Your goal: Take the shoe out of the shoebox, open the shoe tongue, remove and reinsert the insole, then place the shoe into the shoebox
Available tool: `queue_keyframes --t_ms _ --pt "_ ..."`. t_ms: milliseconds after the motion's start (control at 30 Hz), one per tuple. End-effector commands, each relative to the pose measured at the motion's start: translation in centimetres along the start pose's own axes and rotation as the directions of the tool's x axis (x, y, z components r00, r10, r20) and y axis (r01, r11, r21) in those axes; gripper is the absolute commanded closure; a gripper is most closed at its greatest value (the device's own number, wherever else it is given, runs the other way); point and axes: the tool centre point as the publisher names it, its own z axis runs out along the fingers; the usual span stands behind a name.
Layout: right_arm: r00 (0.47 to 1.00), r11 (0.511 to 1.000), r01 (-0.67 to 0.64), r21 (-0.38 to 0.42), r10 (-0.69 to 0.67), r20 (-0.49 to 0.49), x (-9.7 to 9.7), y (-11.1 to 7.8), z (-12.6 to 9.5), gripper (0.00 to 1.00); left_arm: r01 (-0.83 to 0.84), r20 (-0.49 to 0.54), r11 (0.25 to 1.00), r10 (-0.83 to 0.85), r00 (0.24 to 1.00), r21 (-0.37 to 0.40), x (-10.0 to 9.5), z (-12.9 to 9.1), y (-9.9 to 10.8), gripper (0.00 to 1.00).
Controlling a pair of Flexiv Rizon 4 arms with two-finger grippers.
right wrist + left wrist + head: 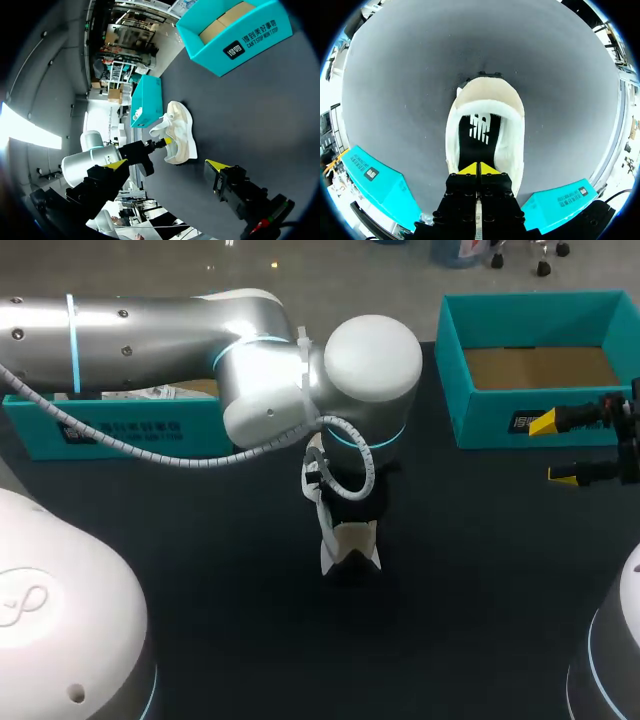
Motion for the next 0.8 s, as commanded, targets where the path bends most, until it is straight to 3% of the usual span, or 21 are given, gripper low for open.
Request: queue_keyframes --t_ms 33,233,267,300,333,400,433,467,500,800 --pt "1.000 1.000 -0.001 -0.001 0.001 0.005 0.1 -0.1 0.0 0.00 0.009 -0.013 1.000 -0.009 1.000 -0.023 0.4 -0.4 0.8 1.00" --pt "1.000 1.000 -0.001 -0.001 0.001 0.005 0.1 -0.1 0.0 0.00 0.034 -0.044 0.999 -0.035 0.998 -0.042 0.5 0.3 1.5 1.00" --pt "1.000 1.000 -0.001 -0.001 0.001 0.005 0.1 -0.1 0.0 0.00 0.042 -0.057 0.998 -0.045 0.997 -0.052 0.5 0.3 1.5 0.82" --pt "1.000 1.000 -0.001 -0.001 0.001 0.005 0.1 -0.1 0.0 0.00 0.042 -0.059 0.998 -0.045 0.997 -0.054 0.5 0.4 1.4 0.72" --pt "1.000 1.000 -0.001 -0.001 0.001 0.005 0.1 -0.1 0.0 0.00 0.045 -0.061 0.997 -0.049 0.997 -0.058 0.5 0.4 1.2 0.70" --pt "1.000 1.000 -0.001 -0.001 0.001 0.005 0.1 -0.1 0.0 0.00 0.056 -0.076 0.996 -0.061 0.995 -0.070 0.6 0.5 1.0 0.53" --pt "1.000 1.000 -0.001 -0.001 0.001 0.005 0.1 -0.1 0.0 0.00 0.068 -0.076 0.995 -0.073 0.994 -0.067 0.7 0.6 1.0 0.35" --pt "1.000 1.000 -0.001 -0.001 0.001 0.005 0.1 -0.1 0.0 0.00 0.076 -0.083 0.995 -0.082 0.993 -0.066 0.7 0.8 1.1 0.08" --pt "1.000 1.000 -0.001 -0.001 0.001 0.005 0.1 -0.1 0.0 0.00 0.075 -0.084 0.995 -0.080 0.993 -0.063 0.8 0.9 1.1 0.00" --pt "1.000 1.000 -0.001 -0.001 0.001 0.005 0.1 -0.1 0.0 0.00 0.090 -0.085 0.995 -0.094 0.992 -0.048 1.3 1.1 1.1 0.00"
